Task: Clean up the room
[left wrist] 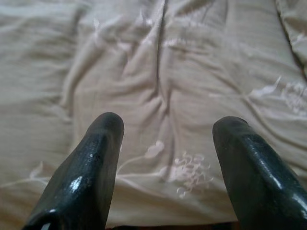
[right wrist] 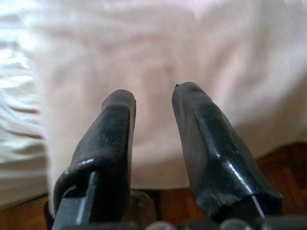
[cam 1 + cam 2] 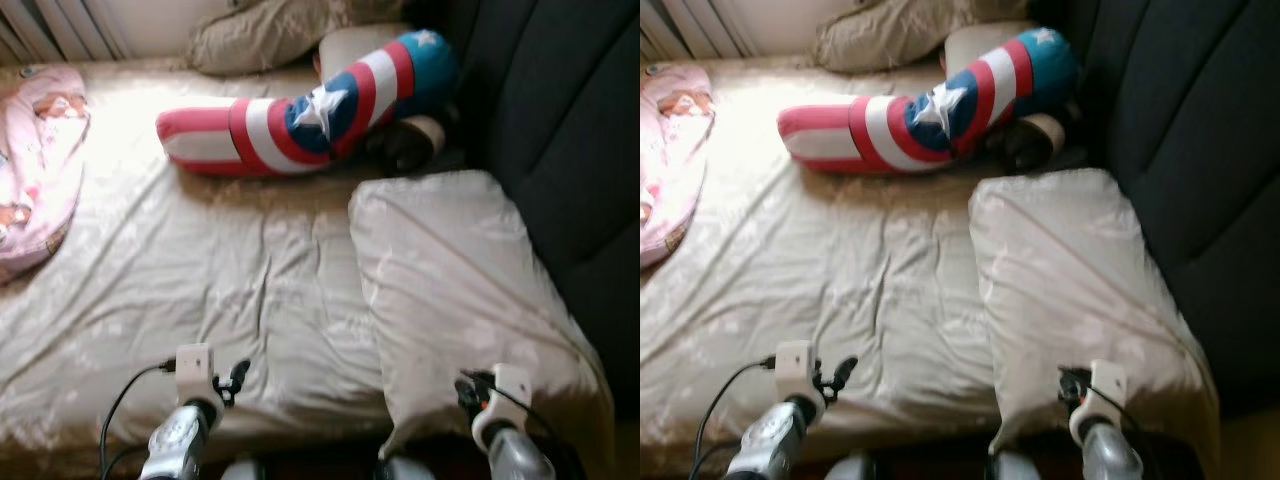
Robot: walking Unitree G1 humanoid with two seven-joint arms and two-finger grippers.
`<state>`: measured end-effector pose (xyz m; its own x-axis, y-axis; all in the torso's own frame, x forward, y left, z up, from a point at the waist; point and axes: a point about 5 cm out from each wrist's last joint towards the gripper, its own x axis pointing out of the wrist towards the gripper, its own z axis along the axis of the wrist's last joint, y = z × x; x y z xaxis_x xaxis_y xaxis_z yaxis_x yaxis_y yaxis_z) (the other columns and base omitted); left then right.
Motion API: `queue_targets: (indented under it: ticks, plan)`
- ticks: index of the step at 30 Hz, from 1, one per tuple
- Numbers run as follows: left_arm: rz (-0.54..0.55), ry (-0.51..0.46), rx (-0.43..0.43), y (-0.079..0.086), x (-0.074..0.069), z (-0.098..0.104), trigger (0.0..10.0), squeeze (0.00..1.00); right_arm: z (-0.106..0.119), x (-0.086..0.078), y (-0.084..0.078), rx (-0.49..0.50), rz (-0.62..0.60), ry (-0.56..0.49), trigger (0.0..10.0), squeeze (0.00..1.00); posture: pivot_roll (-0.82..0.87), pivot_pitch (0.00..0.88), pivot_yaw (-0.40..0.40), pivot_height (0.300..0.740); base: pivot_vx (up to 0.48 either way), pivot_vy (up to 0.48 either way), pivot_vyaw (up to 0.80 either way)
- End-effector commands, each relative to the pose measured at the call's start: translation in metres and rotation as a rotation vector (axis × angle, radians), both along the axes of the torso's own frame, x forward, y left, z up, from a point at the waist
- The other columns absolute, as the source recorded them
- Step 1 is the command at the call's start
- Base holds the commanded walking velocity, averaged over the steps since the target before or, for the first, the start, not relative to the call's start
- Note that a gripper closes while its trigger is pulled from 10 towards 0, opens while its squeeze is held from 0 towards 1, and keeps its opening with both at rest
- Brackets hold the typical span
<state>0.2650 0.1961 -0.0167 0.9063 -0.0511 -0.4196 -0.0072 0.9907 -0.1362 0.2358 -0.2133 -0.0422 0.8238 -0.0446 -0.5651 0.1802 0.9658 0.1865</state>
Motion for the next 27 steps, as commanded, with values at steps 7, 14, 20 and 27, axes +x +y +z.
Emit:
queue_targets:
  ticks: [7,14,20,27]
  plan:
    - [0.037,0.184,0.009,0.004,-0.028,-0.027,10.0,0.0,-0.025,-0.032,0.008,-0.001,0.0,0.17,10.0,0.0,-0.04,0.087,-0.019,0.74,0.0,0.0,0.0]
    - [0.041,0.267,0.033,0.004,-0.042,-0.039,10.0,0.0,-0.037,-0.049,0.018,-0.014,0.055,0.257,10.0,0.0,-0.04,0.075,-0.017,0.74,0.0,0.0,0.0]
    - [0.059,0.272,0.027,0.005,-0.044,-0.04,10.0,0.0,-0.038,-0.052,0.02,-0.025,0.072,0.265,10.0,0.0,-0.04,0.072,-0.015,0.74,0.0,0.0,0.0]
    - [0.057,0.278,0.033,0.006,-0.045,-0.041,10.0,0.0,-0.039,-0.053,0.019,-0.039,0.079,0.275,10.0,0.0,-0.04,0.071,-0.013,0.74,0.0,0.0,0.0]
